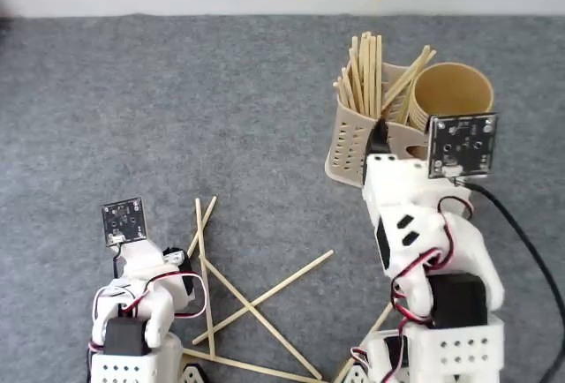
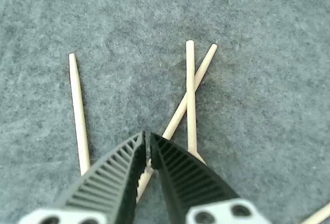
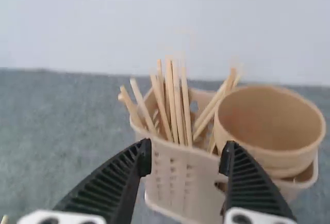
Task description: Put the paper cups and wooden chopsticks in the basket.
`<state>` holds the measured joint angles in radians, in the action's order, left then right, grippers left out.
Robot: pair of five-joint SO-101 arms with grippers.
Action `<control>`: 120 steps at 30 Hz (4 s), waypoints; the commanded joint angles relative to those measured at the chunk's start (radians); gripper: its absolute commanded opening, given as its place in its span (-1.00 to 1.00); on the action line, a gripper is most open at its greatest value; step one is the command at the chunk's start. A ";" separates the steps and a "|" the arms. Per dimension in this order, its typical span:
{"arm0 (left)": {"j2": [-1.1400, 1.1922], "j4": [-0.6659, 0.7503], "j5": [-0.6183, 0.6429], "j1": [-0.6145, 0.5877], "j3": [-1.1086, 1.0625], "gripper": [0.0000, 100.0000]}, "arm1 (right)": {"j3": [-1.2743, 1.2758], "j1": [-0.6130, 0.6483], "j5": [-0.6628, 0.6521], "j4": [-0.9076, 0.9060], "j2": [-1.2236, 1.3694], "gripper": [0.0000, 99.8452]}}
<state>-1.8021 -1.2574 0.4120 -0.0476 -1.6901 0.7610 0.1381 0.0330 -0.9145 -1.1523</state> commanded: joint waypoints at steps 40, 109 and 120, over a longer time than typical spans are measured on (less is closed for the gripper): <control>-0.012 0.123 -0.238 0.018 0.325 -0.97 | 0.305 -0.002 0.083 -0.124 -0.025 -0.98; 1.944 -0.233 -0.344 0.006 1.472 -0.98 | 0.384 -0.016 0.084 -0.027 -0.035 -0.98; 1.942 -0.499 -0.336 0.037 1.985 -0.98 | 0.408 -0.007 0.083 -0.177 -0.360 -0.98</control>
<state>0.1511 -1.7146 0.0744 -0.0353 0.1066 1.1584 0.1335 0.1158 -1.0740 -1.4300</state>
